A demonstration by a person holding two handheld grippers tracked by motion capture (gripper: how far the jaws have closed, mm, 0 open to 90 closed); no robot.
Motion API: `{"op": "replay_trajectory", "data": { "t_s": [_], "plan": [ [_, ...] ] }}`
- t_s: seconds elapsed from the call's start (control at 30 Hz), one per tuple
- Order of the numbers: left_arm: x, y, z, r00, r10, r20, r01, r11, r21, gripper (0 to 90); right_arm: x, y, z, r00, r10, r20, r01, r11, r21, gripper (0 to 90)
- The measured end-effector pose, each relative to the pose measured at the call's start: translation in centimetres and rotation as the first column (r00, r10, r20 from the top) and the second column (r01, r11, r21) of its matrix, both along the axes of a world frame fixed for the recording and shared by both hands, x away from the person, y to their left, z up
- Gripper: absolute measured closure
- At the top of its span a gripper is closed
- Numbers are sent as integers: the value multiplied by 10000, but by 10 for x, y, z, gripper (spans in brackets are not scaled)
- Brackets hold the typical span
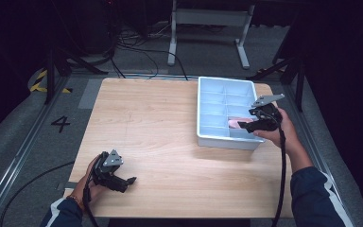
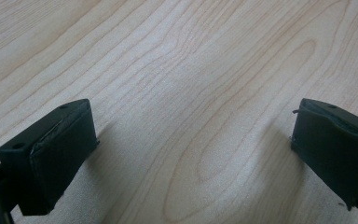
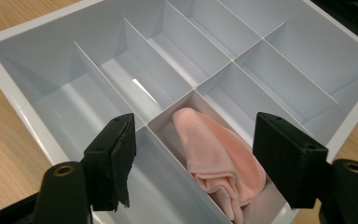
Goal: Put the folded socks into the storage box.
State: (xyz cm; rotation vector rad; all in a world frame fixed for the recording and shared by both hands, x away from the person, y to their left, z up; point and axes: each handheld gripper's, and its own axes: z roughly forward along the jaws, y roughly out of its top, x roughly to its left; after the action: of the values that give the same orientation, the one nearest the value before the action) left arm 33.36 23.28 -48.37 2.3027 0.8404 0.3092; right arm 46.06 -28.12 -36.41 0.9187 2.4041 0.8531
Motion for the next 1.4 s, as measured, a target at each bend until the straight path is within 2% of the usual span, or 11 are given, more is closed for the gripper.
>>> {"op": "replay_trajectory", "data": {
  "t_s": [0.37,0.5,0.6,0.87,1.07,1.2,1.4],
  "plan": [
    [0,0,0,10000,52,-46,-52,10000,-57,2,-17,0,0,9995,271,155,-273,9996,100,309],
    [0,0,0,10000,33,-26,-33,10000,-29,2,-24,0,0,9991,366,217,-366,9993,-16,309],
    [0,0,0,10000,40,-44,-41,10000,-50,2,-30,1,1,9980,452,449,-452,9990,-9,325],
    [0,0,0,10000,23,-31,-23,10000,-38,2,-44,-1,1,9969,558,560,-557,9984,-37,332],
    [0,0,0,10000,35,-55,-36,10000,-58,2,-53,-6,-3,9960,649,621,-652,9979,21,334],
    [0,0,0,10000,48,-47,-48,10000,-52,2,-59,-8,-7,9956,660,662,-646,9977,-225,330],
    [0,0,0,10000,49,-48,-49,10000,-57,2,-69,-13,-9,9943,744,766,-736,9972,-130,327]
  ]
}}
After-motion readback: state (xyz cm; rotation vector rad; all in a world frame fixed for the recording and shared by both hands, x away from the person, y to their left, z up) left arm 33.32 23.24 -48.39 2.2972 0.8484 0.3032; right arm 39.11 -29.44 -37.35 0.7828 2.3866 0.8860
